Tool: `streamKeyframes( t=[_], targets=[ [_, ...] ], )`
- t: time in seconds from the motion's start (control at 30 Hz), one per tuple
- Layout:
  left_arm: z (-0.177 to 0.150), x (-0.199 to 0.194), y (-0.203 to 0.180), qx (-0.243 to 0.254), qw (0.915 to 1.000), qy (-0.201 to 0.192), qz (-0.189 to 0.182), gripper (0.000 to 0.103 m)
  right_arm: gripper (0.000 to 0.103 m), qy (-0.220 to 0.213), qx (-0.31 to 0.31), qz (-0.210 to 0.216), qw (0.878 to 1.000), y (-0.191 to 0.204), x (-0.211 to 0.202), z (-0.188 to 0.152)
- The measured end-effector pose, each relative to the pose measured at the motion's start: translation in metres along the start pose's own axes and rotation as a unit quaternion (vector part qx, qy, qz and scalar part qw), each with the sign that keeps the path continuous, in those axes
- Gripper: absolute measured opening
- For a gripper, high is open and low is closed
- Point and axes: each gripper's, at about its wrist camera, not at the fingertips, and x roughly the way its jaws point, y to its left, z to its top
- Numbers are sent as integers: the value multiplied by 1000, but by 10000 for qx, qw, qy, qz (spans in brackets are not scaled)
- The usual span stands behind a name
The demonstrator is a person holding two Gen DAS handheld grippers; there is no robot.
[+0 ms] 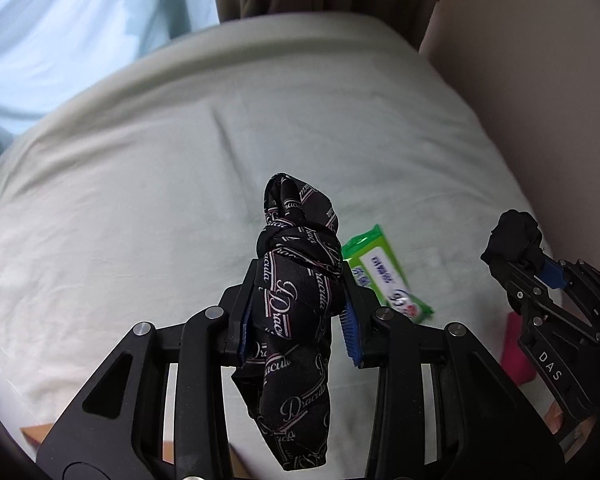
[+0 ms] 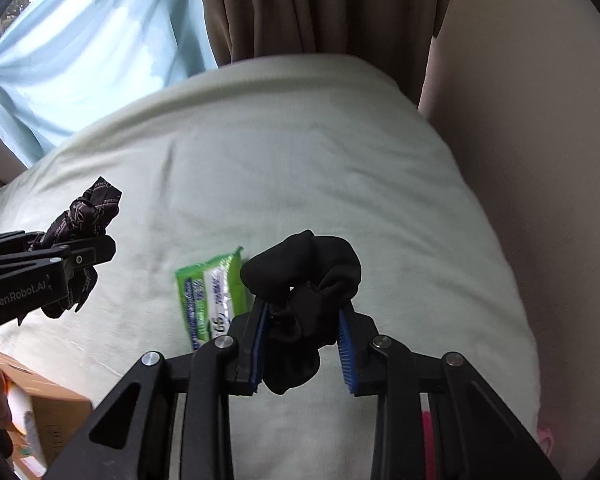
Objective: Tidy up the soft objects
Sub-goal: 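Carry both scrunchies over the cardboard box with both tools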
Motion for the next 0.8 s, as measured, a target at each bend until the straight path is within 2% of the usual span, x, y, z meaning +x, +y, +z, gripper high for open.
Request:
streamKeyframes(
  t=[0.2, 0.4, 0.63, 0.8],
  targets=[
    [-7, -83, -6, -188, 9990, -401, -74, 32, 28, -329, 27, 74, 9994, 5, -71, 16],
    [-20, -169, -4, -555, 9955, -759, -148, 32, 28, -555, -96, 234, 9981, 20, -146, 17],
    [-65, -248, 22, -1018, 9900, -981, 16, 32, 28, -723, -453, 633, 9943, 60, -216, 14],
    [-107, -288, 60, -1368, 9848, -1036, 258, 32, 28, -788, -714, 950, 9898, 102, -248, 1]
  ],
)
